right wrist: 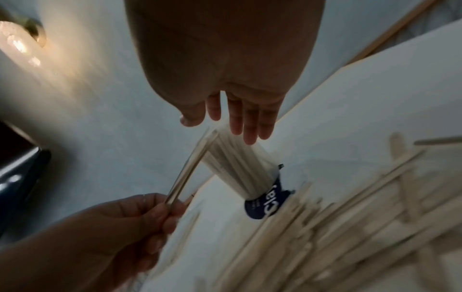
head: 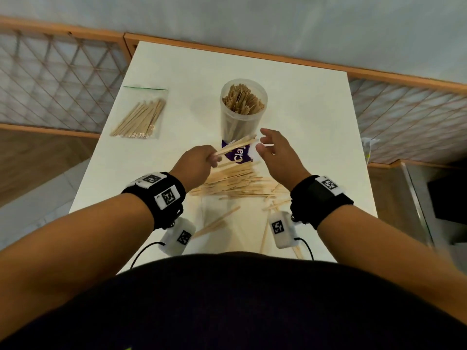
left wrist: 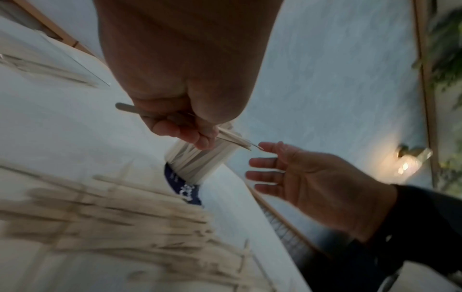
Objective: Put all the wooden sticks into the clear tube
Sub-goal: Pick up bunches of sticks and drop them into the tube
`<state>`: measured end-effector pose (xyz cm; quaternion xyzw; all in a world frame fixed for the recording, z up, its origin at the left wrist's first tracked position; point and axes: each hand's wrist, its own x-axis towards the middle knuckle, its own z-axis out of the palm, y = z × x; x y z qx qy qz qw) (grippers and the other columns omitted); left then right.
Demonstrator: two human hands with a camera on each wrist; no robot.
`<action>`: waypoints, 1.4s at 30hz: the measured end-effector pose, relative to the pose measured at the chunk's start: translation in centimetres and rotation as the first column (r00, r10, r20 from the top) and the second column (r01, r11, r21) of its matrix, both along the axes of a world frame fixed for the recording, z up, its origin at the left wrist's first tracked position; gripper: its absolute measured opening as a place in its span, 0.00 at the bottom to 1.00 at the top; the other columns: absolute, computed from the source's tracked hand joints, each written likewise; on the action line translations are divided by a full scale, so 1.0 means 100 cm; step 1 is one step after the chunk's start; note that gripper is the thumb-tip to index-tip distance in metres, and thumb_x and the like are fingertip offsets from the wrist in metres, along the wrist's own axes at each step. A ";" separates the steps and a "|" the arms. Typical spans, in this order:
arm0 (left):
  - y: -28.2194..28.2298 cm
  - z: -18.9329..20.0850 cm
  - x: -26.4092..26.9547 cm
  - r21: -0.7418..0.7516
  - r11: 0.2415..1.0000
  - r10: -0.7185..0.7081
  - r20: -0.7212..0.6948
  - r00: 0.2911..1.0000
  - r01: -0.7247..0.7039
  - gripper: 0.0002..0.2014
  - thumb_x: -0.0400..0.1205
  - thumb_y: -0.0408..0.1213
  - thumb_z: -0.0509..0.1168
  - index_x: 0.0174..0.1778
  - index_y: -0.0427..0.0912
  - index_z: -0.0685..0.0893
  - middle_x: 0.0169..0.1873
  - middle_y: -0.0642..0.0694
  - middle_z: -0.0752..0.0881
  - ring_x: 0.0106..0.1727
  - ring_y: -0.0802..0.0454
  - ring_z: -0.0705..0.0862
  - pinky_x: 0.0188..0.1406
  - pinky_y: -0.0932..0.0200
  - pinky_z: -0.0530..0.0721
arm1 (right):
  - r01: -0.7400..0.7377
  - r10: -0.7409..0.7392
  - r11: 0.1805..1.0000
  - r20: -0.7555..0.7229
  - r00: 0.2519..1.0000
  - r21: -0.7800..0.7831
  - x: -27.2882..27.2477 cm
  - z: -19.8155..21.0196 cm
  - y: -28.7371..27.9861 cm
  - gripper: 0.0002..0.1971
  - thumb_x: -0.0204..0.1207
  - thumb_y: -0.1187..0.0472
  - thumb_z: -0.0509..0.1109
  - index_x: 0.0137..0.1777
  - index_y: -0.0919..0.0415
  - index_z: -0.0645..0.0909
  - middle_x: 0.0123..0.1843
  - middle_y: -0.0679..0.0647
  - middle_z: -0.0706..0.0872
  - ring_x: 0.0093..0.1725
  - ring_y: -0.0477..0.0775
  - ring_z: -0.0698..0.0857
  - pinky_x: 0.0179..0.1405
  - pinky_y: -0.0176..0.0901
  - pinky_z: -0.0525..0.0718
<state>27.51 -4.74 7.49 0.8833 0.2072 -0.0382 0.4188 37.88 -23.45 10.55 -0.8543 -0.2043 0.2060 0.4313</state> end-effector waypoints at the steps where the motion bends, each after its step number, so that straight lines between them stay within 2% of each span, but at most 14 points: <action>1: -0.004 0.007 0.002 -0.093 0.995 0.024 0.010 1.000 -0.023 0.10 0.86 0.35 0.55 0.49 0.42 0.82 0.44 0.51 0.85 0.40 0.51 0.78 0.35 0.60 0.77 | 0.024 -0.017 0.997 -0.102 0.995 0.068 -0.002 0.004 0.005 0.23 0.85 0.56 0.61 0.79 0.53 0.64 0.68 0.51 0.75 0.60 0.49 0.81 0.49 0.21 0.76; 4: -0.016 0.028 0.004 -0.253 0.968 0.013 0.032 0.999 -0.005 0.11 0.87 0.33 0.54 0.54 0.38 0.82 0.38 0.53 0.82 0.35 0.55 0.75 0.28 0.70 0.74 | 0.115 -0.001 0.939 -0.333 0.943 0.324 -0.008 0.021 0.018 0.24 0.87 0.60 0.58 0.81 0.51 0.58 0.64 0.52 0.78 0.60 0.57 0.85 0.56 0.45 0.85; 8: -0.028 0.045 0.004 -0.304 0.947 -0.095 0.058 0.994 0.108 0.09 0.88 0.36 0.52 0.54 0.45 0.79 0.37 0.54 0.80 0.36 0.56 0.74 0.30 0.73 0.72 | 0.204 -0.008 0.839 -0.364 0.931 0.504 -0.004 0.050 0.029 0.12 0.88 0.58 0.52 0.68 0.60 0.67 0.59 0.61 0.83 0.57 0.64 0.86 0.62 0.61 0.84; 12: -0.035 0.062 0.002 -0.421 0.898 -0.097 0.099 0.990 0.130 0.12 0.89 0.40 0.50 0.54 0.47 0.80 0.35 0.51 0.77 0.32 0.56 0.72 0.30 0.66 0.71 | 0.292 0.023 0.756 -0.469 0.883 0.586 -0.011 0.075 0.039 0.10 0.89 0.59 0.49 0.59 0.58 0.71 0.47 0.59 0.85 0.48 0.60 0.88 0.53 0.55 0.84; 15: -0.042 0.081 0.000 -0.461 0.878 -0.080 0.126 0.989 0.129 0.21 0.88 0.53 0.46 0.42 0.46 0.78 0.29 0.52 0.77 0.26 0.57 0.70 0.26 0.65 0.70 | 0.389 0.045 0.686 -0.569 0.821 0.615 -0.022 0.089 0.047 0.10 0.89 0.59 0.49 0.53 0.57 0.73 0.35 0.56 0.79 0.35 0.56 0.82 0.40 0.50 0.84; 18: -0.050 0.093 0.005 -0.659 0.752 0.047 0.081 0.996 0.018 0.32 0.84 0.64 0.39 0.38 0.43 0.77 0.26 0.49 0.78 0.24 0.55 0.71 0.25 0.63 0.70 | 0.363 -0.023 0.694 -0.485 0.874 0.621 -0.026 0.097 0.054 0.10 0.89 0.59 0.51 0.53 0.57 0.73 0.29 0.52 0.71 0.25 0.48 0.70 0.30 0.42 0.74; 20: -0.052 0.094 0.010 -0.788 0.615 0.135 0.066 0.989 -0.031 0.34 0.83 0.65 0.38 0.46 0.42 0.79 0.31 0.45 0.81 0.28 0.52 0.75 0.28 0.60 0.73 | 0.294 -0.054 0.706 -0.366 0.929 0.644 -0.025 0.107 0.057 0.09 0.89 0.59 0.51 0.54 0.57 0.73 0.27 0.52 0.68 0.22 0.47 0.66 0.26 0.41 0.69; 22: -0.049 0.092 0.012 -0.814 0.576 0.191 0.049 0.980 -0.071 0.35 0.83 0.65 0.38 0.53 0.39 0.79 0.36 0.42 0.84 0.34 0.49 0.81 0.34 0.57 0.79 | 0.234 -0.075 0.704 -0.258 0.963 0.671 -0.020 0.122 0.057 0.10 0.89 0.57 0.51 0.57 0.58 0.73 0.27 0.52 0.67 0.21 0.47 0.65 0.24 0.41 0.67; 25: -0.045 0.086 0.009 -0.823 0.531 0.253 -0.074 0.965 -0.202 0.34 0.84 0.64 0.40 0.51 0.37 0.78 0.40 0.39 0.87 0.34 0.49 0.88 0.31 0.59 0.87 | 0.162 -0.079 0.671 -0.147 0.986 0.723 -0.011 0.145 0.056 0.09 0.88 0.57 0.51 0.58 0.58 0.72 0.27 0.52 0.70 0.22 0.49 0.67 0.25 0.41 0.71; 27: -0.045 0.086 0.007 -0.860 0.425 0.266 -0.180 0.947 -0.283 0.35 0.85 0.62 0.39 0.49 0.33 0.79 0.40 0.37 0.87 0.29 0.50 0.89 0.23 0.61 0.85 | 0.105 -0.070 0.689 -0.078 0.994 0.717 -0.011 0.152 0.056 0.08 0.88 0.61 0.50 0.58 0.56 0.71 0.27 0.52 0.73 0.23 0.51 0.72 0.29 0.46 0.76; 30: -0.047 0.092 0.006 -0.891 0.320 0.241 -0.252 0.937 -0.322 0.30 0.89 0.52 0.41 0.48 0.30 0.80 0.36 0.36 0.87 0.28 0.49 0.89 0.24 0.61 0.87 | 0.033 -0.038 0.749 -0.007 0.999 0.662 -0.019 0.144 0.055 0.14 0.87 0.67 0.50 0.67 0.51 0.67 0.32 0.54 0.75 0.27 0.55 0.78 0.37 0.52 0.84; 33: -0.045 0.100 0.009 -0.884 0.318 0.240 -0.273 0.931 -0.342 0.22 0.89 0.40 0.44 0.44 0.32 0.80 0.25 0.40 0.86 0.23 0.52 0.86 0.22 0.64 0.86 | 0.026 -0.053 0.784 0.025 0.998 0.621 -0.024 0.126 0.055 0.21 0.86 0.70 0.48 0.70 0.44 0.62 0.34 0.56 0.75 0.30 0.57 0.81 0.43 0.52 0.86; 36: -0.043 0.104 0.011 -0.876 0.335 0.252 -0.272 0.929 -0.347 0.20 0.88 0.38 0.46 0.40 0.35 0.80 0.24 0.44 0.84 0.20 0.55 0.79 0.19 0.66 0.81 | 0.007 -0.058 0.824 0.073 0.996 0.566 -0.024 0.116 0.057 0.13 0.86 0.70 0.48 0.60 0.52 0.67 0.34 0.55 0.76 0.31 0.56 0.82 0.41 0.48 0.85; 42: -0.040 0.102 0.006 -0.791 0.584 0.165 -0.105 0.981 -0.183 0.23 0.89 0.50 0.48 0.38 0.41 0.80 0.30 0.48 0.81 0.26 0.56 0.75 0.18 0.67 0.71 | -0.050 -0.056 0.925 0.265 0.963 0.377 -0.015 0.111 0.048 0.11 0.86 0.68 0.52 0.45 0.53 0.67 0.35 0.53 0.81 0.36 0.46 0.80 0.39 0.25 0.75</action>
